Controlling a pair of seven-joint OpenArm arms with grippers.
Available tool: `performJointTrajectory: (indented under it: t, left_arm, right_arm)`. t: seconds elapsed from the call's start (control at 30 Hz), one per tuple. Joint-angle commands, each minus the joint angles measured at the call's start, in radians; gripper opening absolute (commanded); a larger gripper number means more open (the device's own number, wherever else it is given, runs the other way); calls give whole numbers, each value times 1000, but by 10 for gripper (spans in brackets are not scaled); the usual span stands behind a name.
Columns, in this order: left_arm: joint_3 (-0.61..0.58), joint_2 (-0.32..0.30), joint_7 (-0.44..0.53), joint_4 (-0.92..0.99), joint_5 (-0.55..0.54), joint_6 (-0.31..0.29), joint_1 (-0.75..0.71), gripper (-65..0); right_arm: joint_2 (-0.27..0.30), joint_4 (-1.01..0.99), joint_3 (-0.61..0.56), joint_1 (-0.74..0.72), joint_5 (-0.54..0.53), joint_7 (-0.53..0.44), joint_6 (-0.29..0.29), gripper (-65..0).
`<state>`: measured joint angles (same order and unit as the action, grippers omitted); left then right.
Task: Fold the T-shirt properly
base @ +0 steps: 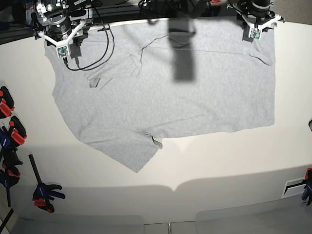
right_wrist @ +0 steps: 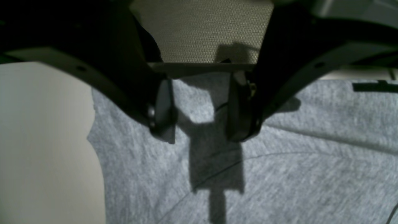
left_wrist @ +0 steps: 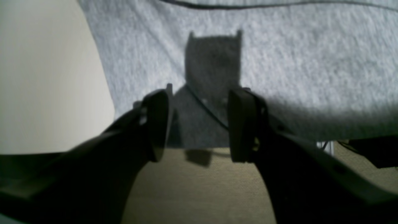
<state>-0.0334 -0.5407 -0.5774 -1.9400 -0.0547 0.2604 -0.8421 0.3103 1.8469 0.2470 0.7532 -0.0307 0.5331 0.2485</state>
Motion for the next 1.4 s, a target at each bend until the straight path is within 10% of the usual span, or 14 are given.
performJointTrajectory:
  t: [0.0,0.6,0.8,1.07,1.37]
  left_arm:
    - [1,-8,-3,-11,2,0,-8,-362]
    - [1,-8,-37,-129,55,1,-5,-362]
    - [1,-3,-42,-132,66,1,0,-362]
    - [1,-3,-32,-132,66,1,0,-362]
    - [1,-3,-25,-132,66,0,0,-362]
  right_arm:
    - [8,0,9,12,27,42,-2,-377]
    - [11,495,8,11,146,192,6,-376]
    - [69,509,-80,-22,-40,402,263,-371]
    - [86,509,-367,-44,75,116,409,-338]
    - [107,465,-616,-235,99,202,450,-390]
